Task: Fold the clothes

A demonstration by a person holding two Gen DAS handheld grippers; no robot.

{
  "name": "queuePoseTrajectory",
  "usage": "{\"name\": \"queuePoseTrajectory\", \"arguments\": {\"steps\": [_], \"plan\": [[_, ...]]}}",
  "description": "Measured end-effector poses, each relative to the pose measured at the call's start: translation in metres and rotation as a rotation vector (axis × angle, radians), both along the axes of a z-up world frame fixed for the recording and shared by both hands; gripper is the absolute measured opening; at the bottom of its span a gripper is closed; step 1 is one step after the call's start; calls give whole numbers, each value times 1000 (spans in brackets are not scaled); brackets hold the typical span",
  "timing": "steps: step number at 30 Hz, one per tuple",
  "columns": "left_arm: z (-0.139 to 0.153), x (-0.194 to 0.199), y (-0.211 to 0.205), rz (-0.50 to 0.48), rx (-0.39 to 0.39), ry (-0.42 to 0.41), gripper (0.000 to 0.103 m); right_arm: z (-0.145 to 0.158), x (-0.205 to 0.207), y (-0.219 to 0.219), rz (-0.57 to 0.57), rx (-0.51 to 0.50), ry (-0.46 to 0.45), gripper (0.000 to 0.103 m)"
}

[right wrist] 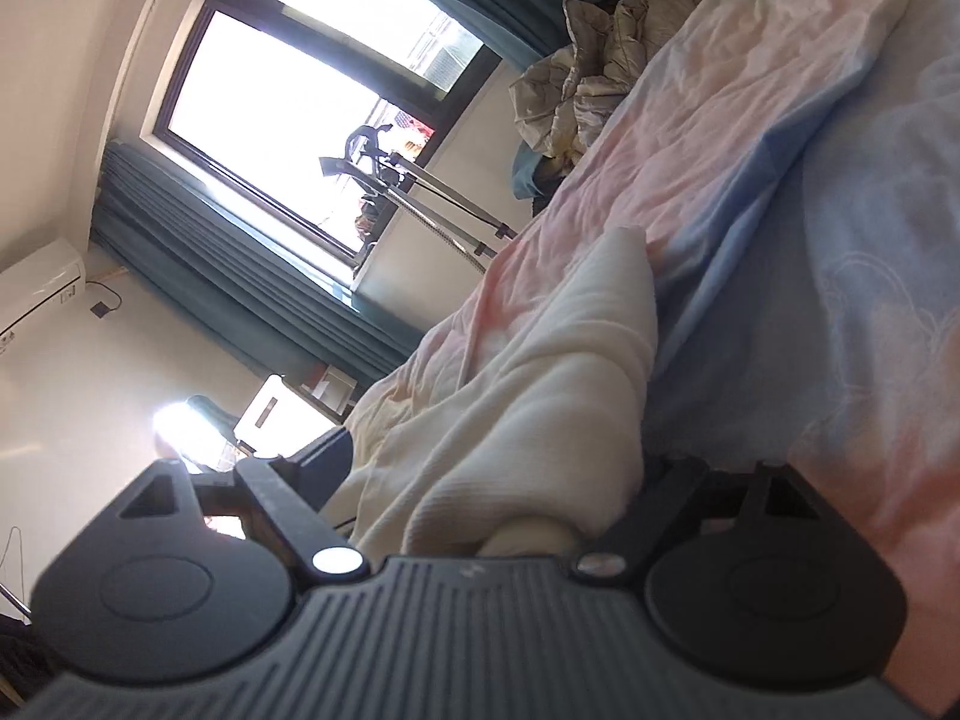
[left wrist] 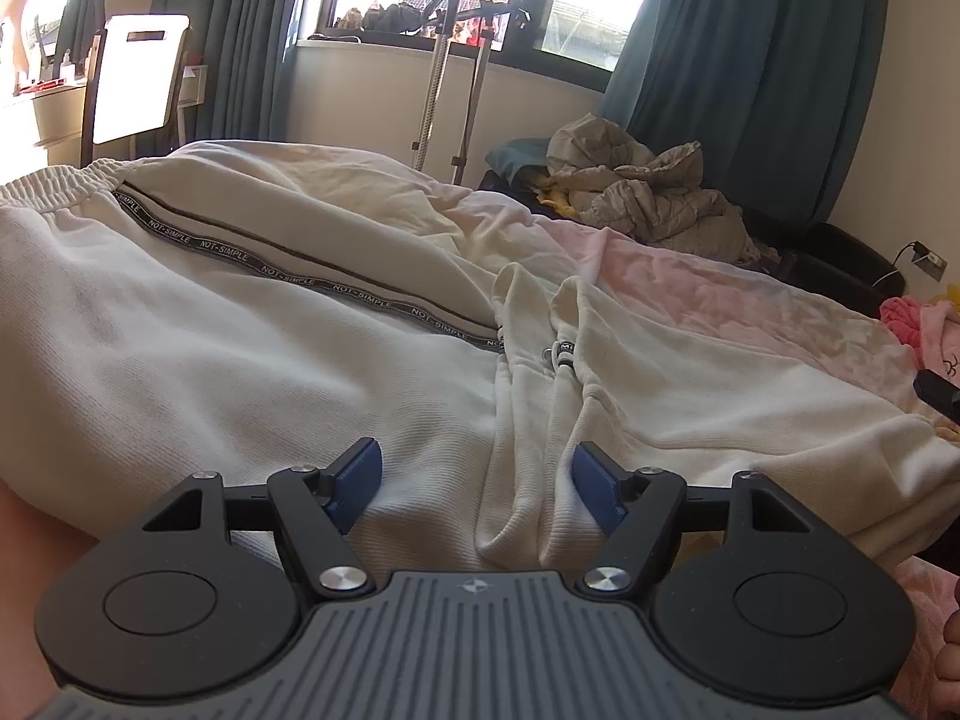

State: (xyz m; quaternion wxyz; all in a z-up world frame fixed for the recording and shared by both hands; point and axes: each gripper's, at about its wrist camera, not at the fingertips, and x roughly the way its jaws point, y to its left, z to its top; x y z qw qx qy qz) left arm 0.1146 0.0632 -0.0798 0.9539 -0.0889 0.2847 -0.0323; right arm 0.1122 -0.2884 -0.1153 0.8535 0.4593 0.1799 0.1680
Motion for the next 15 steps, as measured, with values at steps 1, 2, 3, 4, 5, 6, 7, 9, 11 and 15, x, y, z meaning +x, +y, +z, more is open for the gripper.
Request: {"name": "queuePoseTrajectory", "arguments": {"steps": [1,2,3,4,5,6,7,9,11,15], "plan": [[0,0,0,0,-1,0,75,-1,0,-1,1,14,-4,89],[0,0,0,0,-2,1,75,-3,0,-2,2,28,-4,89],[0,0,0,0,-1,0,75,-8,2,-4,5,42,26,89],[0,0,-1,0,3,0,75,-14,5,-5,10,57,64,89],[0,0,-2,0,6,-1,75,-21,8,-6,14,72,101,89],[0,0,-2,0,8,-1,76,-25,10,-6,15,66,136,85],[0,0,-2,-1,9,-1,76,-26,11,-4,9,33,167,77],[-1,0,-3,0,11,-1,76,-23,13,0,-1,-22,196,73],[-1,-1,-4,1,11,-2,76,-17,11,9,-11,-92,176,72],[0,-2,-4,5,6,-2,76,1,3,24,-27,-219,66,64]]}}
